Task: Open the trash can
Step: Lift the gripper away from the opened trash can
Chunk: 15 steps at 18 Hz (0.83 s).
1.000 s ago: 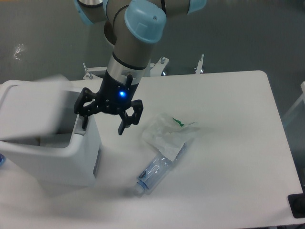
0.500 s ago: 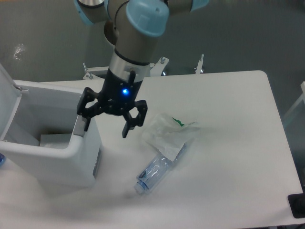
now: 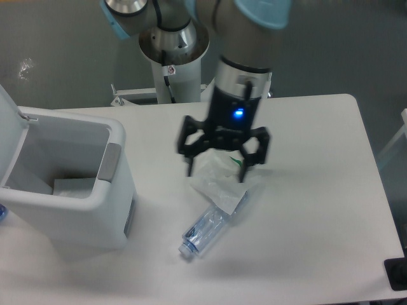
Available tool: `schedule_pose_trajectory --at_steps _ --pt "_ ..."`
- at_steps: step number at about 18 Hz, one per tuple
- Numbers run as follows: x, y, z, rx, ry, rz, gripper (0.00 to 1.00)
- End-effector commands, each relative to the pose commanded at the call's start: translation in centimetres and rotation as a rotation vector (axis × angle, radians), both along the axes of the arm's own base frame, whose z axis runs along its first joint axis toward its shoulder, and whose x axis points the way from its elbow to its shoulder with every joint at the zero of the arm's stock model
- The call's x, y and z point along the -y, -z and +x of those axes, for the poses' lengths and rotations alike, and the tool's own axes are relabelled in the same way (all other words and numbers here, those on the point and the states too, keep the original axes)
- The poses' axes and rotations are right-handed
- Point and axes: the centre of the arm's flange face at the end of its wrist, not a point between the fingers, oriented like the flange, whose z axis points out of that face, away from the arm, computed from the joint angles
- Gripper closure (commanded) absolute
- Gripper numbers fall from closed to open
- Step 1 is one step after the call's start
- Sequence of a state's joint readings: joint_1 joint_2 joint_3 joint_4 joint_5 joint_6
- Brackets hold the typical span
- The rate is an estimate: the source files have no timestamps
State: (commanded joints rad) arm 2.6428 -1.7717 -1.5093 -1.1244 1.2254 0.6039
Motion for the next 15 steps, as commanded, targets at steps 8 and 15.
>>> schedule_pose_trajectory --at_steps 8,15 --pt "4.2 6.5 -7.8 -0.127 0.232 -0.24 0.0" --pt "7.2 12.5 -12.5 -0.192 0.472 -0.455 0.0"
